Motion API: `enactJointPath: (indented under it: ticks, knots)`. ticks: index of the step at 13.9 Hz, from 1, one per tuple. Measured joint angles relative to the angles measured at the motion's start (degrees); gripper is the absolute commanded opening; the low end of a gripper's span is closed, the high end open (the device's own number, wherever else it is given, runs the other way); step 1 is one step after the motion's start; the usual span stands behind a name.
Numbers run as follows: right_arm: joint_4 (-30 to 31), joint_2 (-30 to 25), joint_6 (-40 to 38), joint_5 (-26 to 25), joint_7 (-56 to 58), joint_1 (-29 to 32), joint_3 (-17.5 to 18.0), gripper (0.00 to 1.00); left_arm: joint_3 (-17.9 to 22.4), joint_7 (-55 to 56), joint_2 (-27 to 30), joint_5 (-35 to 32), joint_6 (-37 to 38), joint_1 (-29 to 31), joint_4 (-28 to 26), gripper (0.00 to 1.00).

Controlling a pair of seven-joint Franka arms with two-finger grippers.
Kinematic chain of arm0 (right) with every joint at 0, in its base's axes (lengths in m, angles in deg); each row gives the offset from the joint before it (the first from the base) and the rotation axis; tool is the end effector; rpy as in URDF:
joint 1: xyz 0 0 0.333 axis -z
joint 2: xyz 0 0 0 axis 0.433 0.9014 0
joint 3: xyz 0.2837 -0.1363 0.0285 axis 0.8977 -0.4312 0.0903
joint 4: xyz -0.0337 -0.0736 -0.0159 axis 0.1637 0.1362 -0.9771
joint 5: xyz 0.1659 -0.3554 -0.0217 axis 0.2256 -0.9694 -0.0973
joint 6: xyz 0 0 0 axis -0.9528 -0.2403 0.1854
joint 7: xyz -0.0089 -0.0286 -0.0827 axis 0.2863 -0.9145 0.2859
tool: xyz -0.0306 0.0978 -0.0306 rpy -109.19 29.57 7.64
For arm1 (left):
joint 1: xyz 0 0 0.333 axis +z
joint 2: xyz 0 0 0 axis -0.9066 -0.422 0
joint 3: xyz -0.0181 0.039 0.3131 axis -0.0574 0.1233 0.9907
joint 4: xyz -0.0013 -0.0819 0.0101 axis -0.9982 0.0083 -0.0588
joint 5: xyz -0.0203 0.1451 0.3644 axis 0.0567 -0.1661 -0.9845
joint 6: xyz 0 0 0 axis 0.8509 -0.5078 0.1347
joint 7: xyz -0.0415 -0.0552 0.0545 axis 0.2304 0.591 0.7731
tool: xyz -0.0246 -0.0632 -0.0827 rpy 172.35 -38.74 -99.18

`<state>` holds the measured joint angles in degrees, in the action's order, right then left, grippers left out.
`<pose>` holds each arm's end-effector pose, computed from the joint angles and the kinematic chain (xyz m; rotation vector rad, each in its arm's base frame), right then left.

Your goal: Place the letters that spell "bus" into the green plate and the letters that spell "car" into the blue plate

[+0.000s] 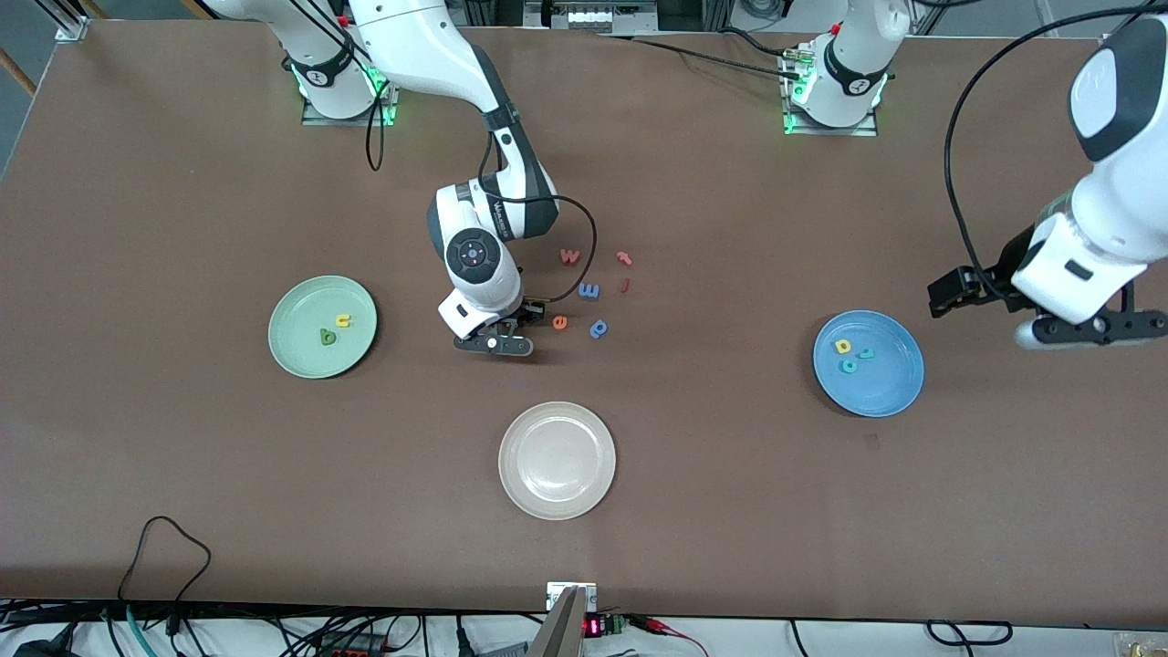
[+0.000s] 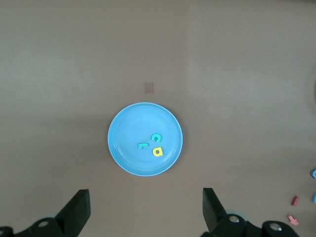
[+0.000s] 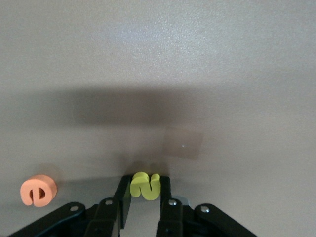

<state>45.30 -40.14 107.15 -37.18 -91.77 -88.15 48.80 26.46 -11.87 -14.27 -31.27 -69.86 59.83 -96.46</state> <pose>0.5330 0.3919 0.1778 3.1310 -0.1111 -0.1265 0.5993 -0.0452 0.5449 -3.1271 -0.1435 -0.0470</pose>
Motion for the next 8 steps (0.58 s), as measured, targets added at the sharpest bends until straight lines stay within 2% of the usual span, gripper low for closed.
enactJointPath:
  ticks: [2, 4, 6, 8]
  knots:
    - [0.0, 0.0, 0.0, 0.0, 0.0, 0.0, -0.1, 0.15, 0.1, -0.1, 5.1, 0.0, 0.6, -0.1, -6.5, 1.00]
    - [-0.3, -0.5, -1.3, 0.0, 0.0, -0.3, -1.7, 0.15, 0.2, -0.5, 7.4, 0.1, 3.3, -0.1, -10.3, 1.00]
    - [-0.9, -2.5, -8.4, -1.1, 0.5, -1.0, -7.7, 0.15, 0.3, -0.6, 6.6, 0.4, 3.0, -0.1, -10.6, 1.00]
    - [-0.6, -4.8, -15.5, -4.0, 4.2, -1.5, -15.3, 0.16, 0.5, -0.6, 4.1, 0.5, 2.4, 0.0, -8.1, 1.00]
